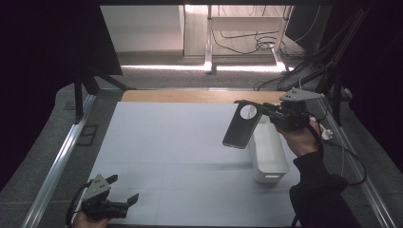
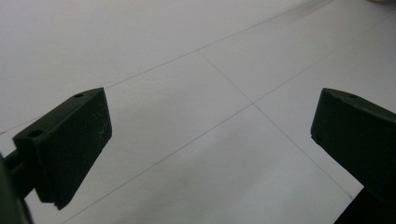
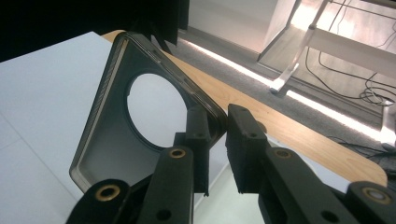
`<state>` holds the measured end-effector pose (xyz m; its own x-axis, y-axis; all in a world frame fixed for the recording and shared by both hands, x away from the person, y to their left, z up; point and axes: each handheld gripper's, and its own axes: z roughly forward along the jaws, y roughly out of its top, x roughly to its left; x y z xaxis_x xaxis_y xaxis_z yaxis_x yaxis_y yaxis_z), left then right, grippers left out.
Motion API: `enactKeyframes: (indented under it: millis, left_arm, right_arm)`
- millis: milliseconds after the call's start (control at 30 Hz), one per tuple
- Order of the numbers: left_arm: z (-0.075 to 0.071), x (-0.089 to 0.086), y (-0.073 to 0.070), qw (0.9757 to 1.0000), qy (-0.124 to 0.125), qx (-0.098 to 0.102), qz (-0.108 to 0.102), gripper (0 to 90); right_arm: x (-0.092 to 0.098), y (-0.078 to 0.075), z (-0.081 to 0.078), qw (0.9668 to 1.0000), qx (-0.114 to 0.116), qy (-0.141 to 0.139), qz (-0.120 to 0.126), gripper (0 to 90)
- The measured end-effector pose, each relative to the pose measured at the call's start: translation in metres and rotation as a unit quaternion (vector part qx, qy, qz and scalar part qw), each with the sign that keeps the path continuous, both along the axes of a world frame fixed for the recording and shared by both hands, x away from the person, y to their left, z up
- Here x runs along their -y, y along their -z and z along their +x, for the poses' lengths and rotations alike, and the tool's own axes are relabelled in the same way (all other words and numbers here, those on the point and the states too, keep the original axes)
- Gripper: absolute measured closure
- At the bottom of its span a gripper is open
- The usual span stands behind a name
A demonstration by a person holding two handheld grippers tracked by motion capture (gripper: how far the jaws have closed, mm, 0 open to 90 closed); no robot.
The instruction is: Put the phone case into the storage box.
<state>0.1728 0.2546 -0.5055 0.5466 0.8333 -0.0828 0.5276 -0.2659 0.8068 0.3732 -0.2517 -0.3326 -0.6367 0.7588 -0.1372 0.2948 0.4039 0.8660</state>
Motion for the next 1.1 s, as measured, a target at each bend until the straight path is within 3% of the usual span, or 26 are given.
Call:
enactKeyframes:
  millis: [333, 700, 1100]
  left_arm:
    - [-0.001, -0.001, 0.0, 0.9999, -0.011, -0.005, 0.01, 0.0]
    - [0.0, -0.002, 0.0, 0.9999, -0.007, -0.007, 0.006, 0.0]
    - [0.001, 0.0, 0.001, 0.9998, -0.003, -0.014, 0.017, 0.0]
  right_arm:
    - [0.011, -0.005, 0.01, 0.9998, 0.006, 0.017, -0.006, 78.1]
    - [0.026, -0.015, 0.021, 0.999, 0.021, 0.034, -0.019, 78.1]
    - [0.048, -0.017, 0.032, 0.9976, 0.028, 0.057, -0.028, 78.1]
